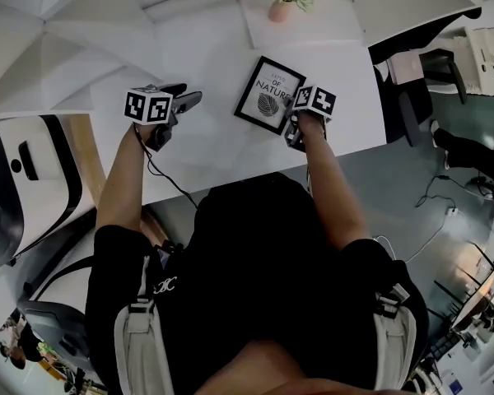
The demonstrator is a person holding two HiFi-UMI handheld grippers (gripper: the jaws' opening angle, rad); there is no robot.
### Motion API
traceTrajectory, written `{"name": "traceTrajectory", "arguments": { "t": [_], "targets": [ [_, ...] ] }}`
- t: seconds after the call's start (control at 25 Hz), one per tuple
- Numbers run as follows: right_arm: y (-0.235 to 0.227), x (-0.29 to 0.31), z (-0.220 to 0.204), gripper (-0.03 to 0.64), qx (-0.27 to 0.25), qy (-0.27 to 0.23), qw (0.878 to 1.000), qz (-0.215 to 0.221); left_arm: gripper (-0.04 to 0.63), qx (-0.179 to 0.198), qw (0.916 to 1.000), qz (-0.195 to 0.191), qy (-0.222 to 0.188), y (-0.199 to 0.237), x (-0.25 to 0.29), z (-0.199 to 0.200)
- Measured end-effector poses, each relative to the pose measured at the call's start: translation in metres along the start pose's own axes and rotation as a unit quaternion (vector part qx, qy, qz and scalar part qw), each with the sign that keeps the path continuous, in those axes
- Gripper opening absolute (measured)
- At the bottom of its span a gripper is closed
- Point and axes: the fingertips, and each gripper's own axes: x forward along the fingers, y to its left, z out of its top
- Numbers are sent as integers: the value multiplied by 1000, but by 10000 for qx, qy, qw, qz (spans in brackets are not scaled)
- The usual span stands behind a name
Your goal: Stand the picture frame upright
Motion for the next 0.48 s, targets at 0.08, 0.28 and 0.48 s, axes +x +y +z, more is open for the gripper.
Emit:
{"name": "traceTrajectory", "arguments": {
  "t": [0.08, 0.28, 0.48],
  "targets": [
    [0, 1, -1, 137, -80, 139, 9998, -94, 247, -28, 10000, -37, 16, 1, 1, -1],
    [2, 2, -1, 128, -366, 375, 9983, -257, 247, -80, 9999, -101, 10, -1, 3, -2],
    [0, 2, -1, 107, -214, 431, 9988, -92, 247, -49, 9999, -105, 20, -5, 4, -4]
  ]
}}
